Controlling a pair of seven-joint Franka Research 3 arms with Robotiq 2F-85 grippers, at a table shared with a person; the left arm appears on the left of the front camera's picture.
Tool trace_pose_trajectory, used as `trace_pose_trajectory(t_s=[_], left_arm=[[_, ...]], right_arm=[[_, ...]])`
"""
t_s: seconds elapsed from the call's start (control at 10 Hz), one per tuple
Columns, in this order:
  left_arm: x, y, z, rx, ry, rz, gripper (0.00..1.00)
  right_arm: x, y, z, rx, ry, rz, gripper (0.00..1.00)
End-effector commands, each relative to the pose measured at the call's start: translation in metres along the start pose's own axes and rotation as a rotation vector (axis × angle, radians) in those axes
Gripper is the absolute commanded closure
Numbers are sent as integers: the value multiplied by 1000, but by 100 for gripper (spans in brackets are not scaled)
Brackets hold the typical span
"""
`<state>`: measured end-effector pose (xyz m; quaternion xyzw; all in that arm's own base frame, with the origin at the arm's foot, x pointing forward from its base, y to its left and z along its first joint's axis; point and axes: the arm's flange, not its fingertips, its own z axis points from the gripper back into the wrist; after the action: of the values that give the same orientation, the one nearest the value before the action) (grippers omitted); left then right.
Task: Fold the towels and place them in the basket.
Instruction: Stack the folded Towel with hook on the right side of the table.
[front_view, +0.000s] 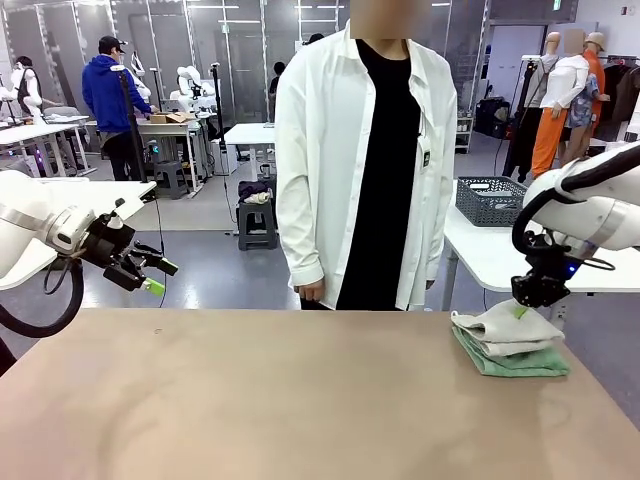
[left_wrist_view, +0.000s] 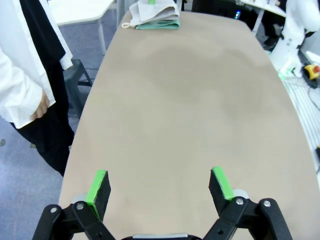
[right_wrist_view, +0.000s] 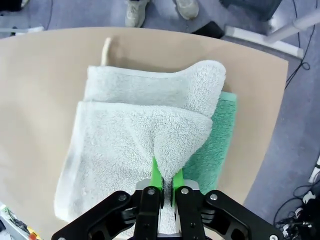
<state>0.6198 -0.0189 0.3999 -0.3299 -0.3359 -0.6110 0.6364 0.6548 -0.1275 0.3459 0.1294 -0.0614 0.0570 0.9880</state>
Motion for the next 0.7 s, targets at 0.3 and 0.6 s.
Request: trace_pose_trajectory(t_s=[0.3,0.6], left_arm=[[2,-2,0,6,3,-2,0],[2,-2,0,6,3,-2,0]], right_arm=[[-2,4,5,36,25,42,51],[-8,10,37,-10,26,61,19]])
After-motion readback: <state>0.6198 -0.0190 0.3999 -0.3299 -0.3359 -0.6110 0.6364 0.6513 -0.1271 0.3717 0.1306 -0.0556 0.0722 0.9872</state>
